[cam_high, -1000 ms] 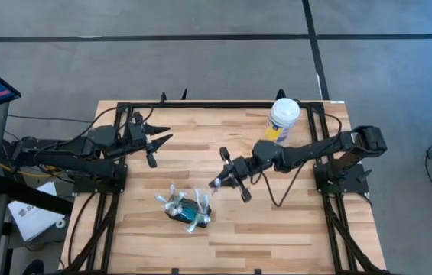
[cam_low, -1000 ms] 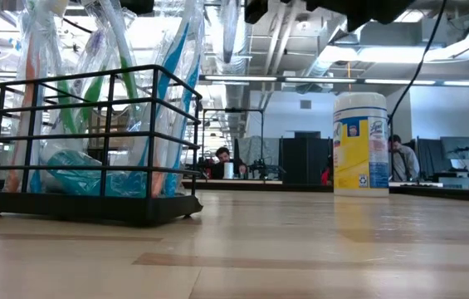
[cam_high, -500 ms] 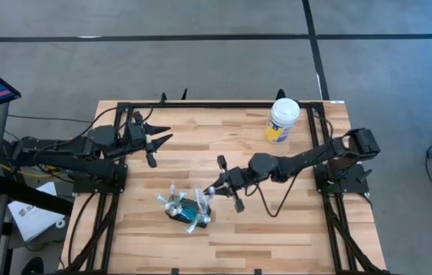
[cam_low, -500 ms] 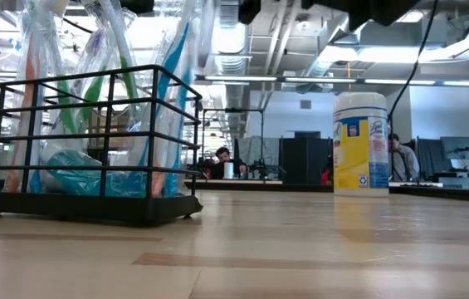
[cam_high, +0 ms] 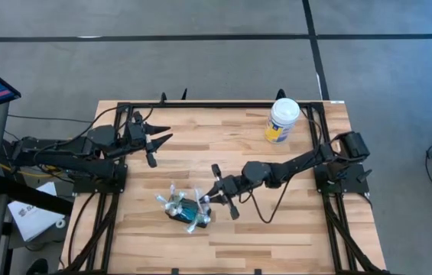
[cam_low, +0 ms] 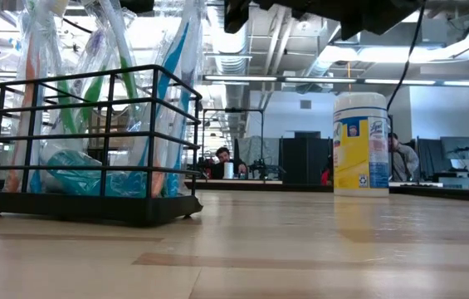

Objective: Pick & Place toothbrushing station
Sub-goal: Put the purple toothbrush into the mesh organizer

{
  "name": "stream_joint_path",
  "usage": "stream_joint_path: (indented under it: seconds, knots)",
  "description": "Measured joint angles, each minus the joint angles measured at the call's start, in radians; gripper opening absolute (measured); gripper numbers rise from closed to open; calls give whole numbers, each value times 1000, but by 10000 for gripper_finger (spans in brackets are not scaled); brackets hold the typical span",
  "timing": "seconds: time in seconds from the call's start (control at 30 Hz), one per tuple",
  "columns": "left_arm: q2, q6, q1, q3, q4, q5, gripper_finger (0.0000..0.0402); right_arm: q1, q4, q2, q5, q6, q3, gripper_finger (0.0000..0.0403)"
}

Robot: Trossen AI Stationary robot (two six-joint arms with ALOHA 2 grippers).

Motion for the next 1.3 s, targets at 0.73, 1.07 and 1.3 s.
stream_joint_path:
  seconds: [0.73, 1.07, 1.3]
  knots:
    - [0, 0, 0, 0, 2, 0, 104, 16, 25, 40, 34, -64, 3, 9]
    - [0, 0, 0, 0, 2, 0, 104, 7, 105, 184, 33, -36, 23, 11]
    - [0, 0, 0, 0, 2, 0, 104, 2, 120, 215, 33, -29, 24, 6]
